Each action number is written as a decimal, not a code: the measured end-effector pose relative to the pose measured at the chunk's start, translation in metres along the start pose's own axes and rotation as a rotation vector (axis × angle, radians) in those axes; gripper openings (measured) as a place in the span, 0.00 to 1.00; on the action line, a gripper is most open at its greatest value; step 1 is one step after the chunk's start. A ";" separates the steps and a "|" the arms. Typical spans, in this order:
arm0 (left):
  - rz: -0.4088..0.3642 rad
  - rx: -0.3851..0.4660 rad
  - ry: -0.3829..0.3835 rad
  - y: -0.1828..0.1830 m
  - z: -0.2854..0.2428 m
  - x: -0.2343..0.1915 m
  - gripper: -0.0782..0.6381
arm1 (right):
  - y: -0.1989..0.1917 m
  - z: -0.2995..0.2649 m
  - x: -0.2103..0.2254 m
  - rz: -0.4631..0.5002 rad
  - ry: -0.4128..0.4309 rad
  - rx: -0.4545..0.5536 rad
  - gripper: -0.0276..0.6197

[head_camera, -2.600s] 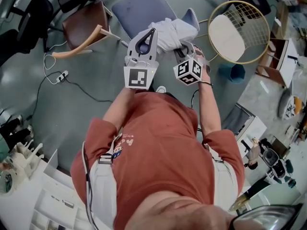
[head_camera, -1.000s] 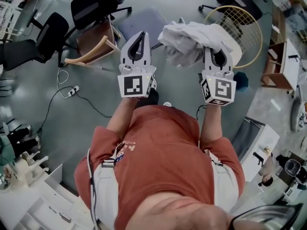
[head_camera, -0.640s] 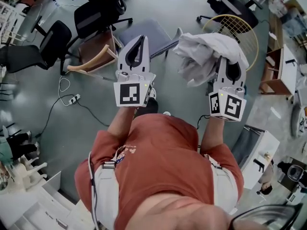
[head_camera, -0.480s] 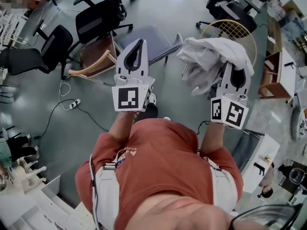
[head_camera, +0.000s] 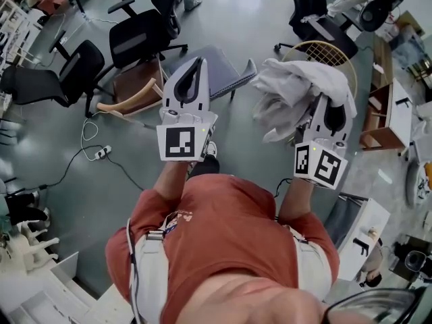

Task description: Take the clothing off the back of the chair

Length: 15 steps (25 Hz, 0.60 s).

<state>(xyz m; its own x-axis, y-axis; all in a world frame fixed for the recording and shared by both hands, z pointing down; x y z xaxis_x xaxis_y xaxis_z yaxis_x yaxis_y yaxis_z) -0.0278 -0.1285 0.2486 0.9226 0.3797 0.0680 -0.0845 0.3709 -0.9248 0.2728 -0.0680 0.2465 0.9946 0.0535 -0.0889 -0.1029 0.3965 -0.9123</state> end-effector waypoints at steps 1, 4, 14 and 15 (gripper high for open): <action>0.003 0.005 -0.004 0.000 0.000 0.000 0.13 | 0.000 0.000 -0.001 0.000 0.005 -0.001 0.16; 0.002 0.001 -0.002 0.000 0.002 0.002 0.13 | 0.000 0.000 -0.003 0.000 0.021 -0.005 0.16; 0.008 -0.038 -0.030 -0.007 0.008 -0.001 0.13 | -0.006 -0.003 -0.017 -0.002 0.043 -0.039 0.17; 0.009 -0.039 -0.028 -0.006 0.008 -0.002 0.13 | -0.006 -0.003 -0.019 -0.002 0.047 -0.040 0.17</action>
<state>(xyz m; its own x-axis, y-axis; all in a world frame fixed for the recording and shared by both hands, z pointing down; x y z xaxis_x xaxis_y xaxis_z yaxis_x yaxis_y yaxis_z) -0.0319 -0.1245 0.2571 0.9110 0.4066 0.0693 -0.0776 0.3339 -0.9394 0.2550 -0.0743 0.2522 0.9945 0.0094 -0.1047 -0.1010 0.3598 -0.9275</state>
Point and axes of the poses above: the fingertips, and each gripper's own axes: z backward along the fingers, x to its right, y out of its top, the point moved 9 cm from there along z, backward along the fingers, and after that the axes turned 6 degrees about x, right-handed, at the moved point
